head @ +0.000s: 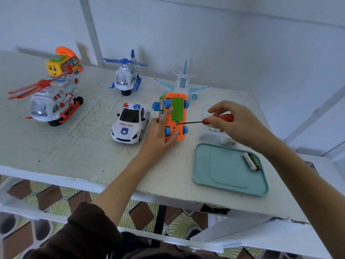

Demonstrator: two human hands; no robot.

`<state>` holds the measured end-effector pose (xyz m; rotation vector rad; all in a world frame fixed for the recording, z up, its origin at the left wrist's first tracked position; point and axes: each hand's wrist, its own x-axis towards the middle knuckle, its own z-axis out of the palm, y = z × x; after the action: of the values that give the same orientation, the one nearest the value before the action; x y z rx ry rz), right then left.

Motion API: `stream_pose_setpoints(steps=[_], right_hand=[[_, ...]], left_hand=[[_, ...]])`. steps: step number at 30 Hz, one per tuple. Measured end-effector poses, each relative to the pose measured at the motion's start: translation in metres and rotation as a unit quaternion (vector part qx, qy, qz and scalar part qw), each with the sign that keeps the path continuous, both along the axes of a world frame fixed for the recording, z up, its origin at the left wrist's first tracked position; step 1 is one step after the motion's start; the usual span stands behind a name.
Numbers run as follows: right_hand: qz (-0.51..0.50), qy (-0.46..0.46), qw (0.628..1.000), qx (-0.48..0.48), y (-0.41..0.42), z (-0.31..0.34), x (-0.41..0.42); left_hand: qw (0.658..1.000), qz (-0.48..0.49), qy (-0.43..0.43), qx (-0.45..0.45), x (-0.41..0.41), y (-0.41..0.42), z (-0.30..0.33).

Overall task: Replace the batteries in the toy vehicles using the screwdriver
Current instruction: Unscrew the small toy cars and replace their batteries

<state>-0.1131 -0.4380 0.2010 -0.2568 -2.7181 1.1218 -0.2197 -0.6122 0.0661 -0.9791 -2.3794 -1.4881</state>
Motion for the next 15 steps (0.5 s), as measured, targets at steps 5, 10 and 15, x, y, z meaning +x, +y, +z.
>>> stream_pose_setpoints(steps=[5,10,15], right_hand=[[0.020,-0.041,0.996,0.070,0.0019,-0.0006,-0.0032],[0.033,0.065,0.992,0.101,-0.0015,-0.0027,-0.0014],[0.036,0.059,0.993,0.093,-0.0055,-0.0066,-0.0033]], left_hand=[[1.000,0.005,-0.006,0.002,0.0005,0.0003,0.0002],[1.000,0.007,0.001,-0.001,0.0001,0.0006,0.0009],[0.999,0.000,-0.033,0.010,-0.0007,-0.0001,-0.0007]])
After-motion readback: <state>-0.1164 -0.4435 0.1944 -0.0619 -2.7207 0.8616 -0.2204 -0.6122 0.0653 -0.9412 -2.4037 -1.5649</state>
